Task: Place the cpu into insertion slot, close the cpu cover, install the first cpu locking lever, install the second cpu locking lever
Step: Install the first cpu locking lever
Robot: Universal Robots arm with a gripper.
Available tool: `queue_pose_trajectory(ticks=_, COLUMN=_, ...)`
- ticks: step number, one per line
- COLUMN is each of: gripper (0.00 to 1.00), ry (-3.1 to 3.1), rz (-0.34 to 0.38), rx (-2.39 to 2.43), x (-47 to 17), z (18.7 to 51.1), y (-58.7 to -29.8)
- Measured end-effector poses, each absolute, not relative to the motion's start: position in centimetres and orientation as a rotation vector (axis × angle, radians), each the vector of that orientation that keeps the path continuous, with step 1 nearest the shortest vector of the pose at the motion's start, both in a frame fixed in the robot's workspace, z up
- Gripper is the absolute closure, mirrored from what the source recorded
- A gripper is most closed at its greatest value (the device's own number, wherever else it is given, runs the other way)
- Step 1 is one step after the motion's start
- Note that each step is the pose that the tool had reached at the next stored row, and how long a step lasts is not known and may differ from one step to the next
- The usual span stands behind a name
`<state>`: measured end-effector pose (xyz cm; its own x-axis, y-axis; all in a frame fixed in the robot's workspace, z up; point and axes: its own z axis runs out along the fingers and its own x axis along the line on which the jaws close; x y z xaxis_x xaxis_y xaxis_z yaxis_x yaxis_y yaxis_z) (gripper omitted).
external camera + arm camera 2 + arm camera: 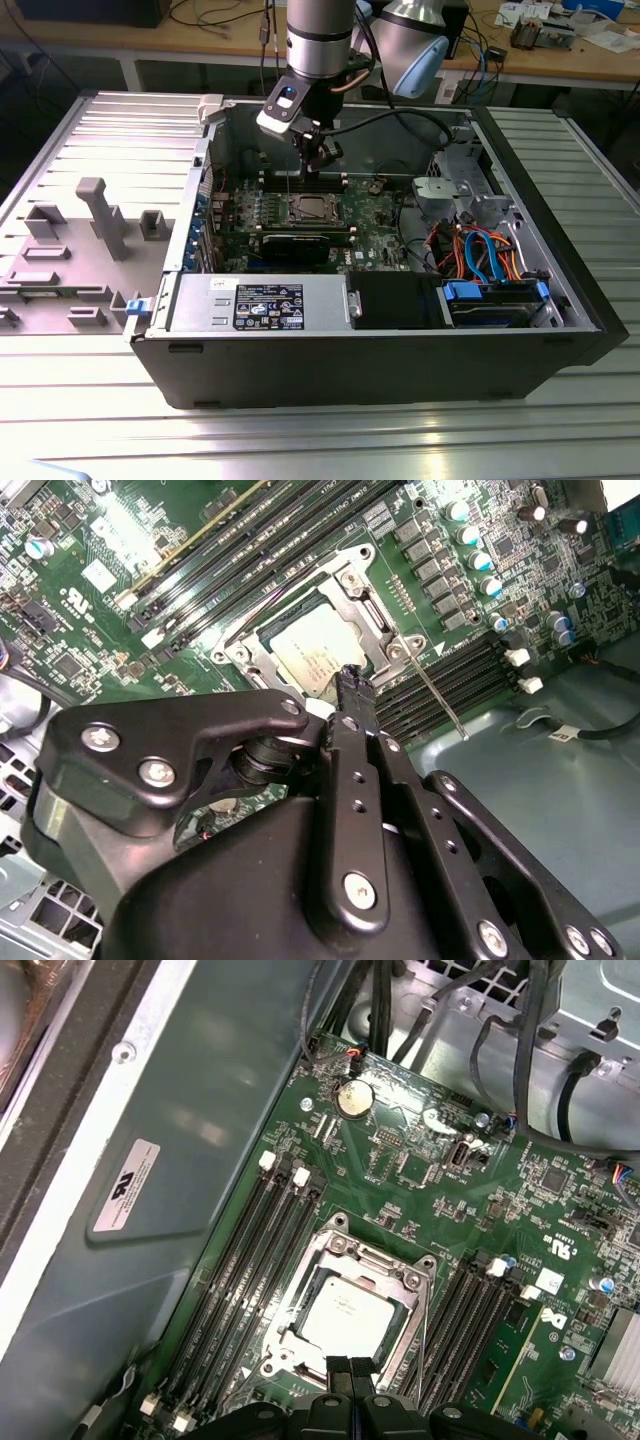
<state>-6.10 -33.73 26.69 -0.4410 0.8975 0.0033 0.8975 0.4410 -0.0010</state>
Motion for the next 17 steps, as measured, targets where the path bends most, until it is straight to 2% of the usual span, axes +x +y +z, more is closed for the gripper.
queue_pose_trajectory(ticks=17, gripper=0.89, ry=-2.676, rz=-0.001, rx=-1.639, x=-6.10, z=26.69, y=-33.72)
